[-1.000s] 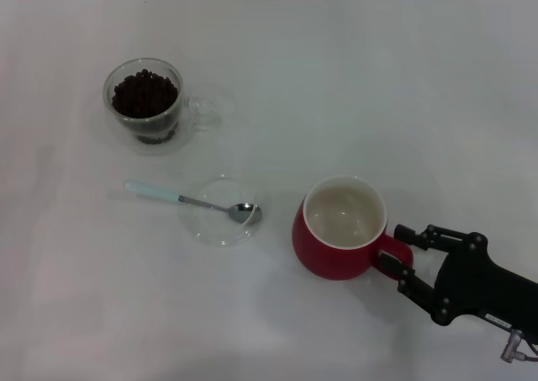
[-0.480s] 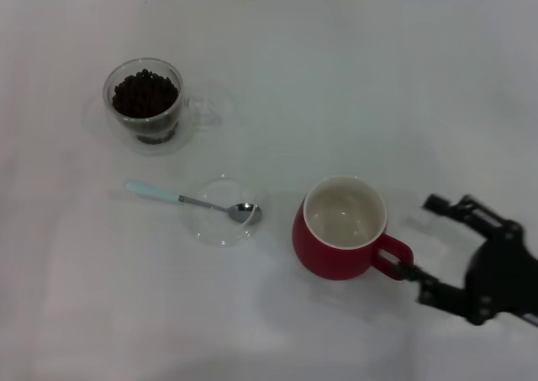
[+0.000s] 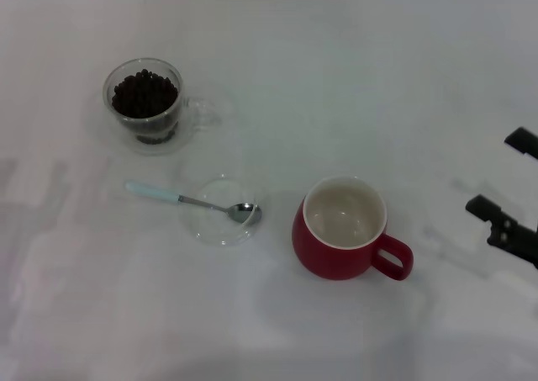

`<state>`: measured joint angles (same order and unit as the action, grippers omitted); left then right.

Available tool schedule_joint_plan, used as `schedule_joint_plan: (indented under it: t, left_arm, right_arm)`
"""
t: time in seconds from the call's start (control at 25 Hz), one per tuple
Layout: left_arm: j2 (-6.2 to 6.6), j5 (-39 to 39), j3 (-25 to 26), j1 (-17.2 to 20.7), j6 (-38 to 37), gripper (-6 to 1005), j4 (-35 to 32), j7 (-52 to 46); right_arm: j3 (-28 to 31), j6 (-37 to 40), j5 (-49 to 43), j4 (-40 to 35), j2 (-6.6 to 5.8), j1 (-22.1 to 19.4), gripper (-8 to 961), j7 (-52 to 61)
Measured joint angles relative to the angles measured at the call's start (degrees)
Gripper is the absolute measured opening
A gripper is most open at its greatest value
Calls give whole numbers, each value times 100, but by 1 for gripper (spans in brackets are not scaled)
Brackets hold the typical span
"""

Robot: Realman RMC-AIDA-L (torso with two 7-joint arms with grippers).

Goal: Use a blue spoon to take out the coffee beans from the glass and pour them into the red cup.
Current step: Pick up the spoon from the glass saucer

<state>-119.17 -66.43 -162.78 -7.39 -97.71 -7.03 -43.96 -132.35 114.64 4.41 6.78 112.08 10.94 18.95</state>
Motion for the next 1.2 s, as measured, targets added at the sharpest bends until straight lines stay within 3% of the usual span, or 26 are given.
schedule_joint_plan:
  t: [0.28, 0.52, 0.84, 1.2]
  left_arm:
    - [-8, 459, -1, 133, 243, 860, 25, -2285]
    - [0, 841, -8, 156, 844, 861, 46, -3437]
    - [-4, 1593, -8, -128, 1325, 861, 49, -3993]
    - [-16, 1915, -8, -305, 1727, 855, -21, -4145]
  right_arm:
    - [-1, -63, 162, 96, -33, 190, 876, 3]
    - [-1, -182, 220, 195, -37, 333, 876, -1]
    - [-45, -402, 220, 200, -9, 535, 876, -44]
    - [-22, -473, 218, 200, 20, 530, 876, -146]
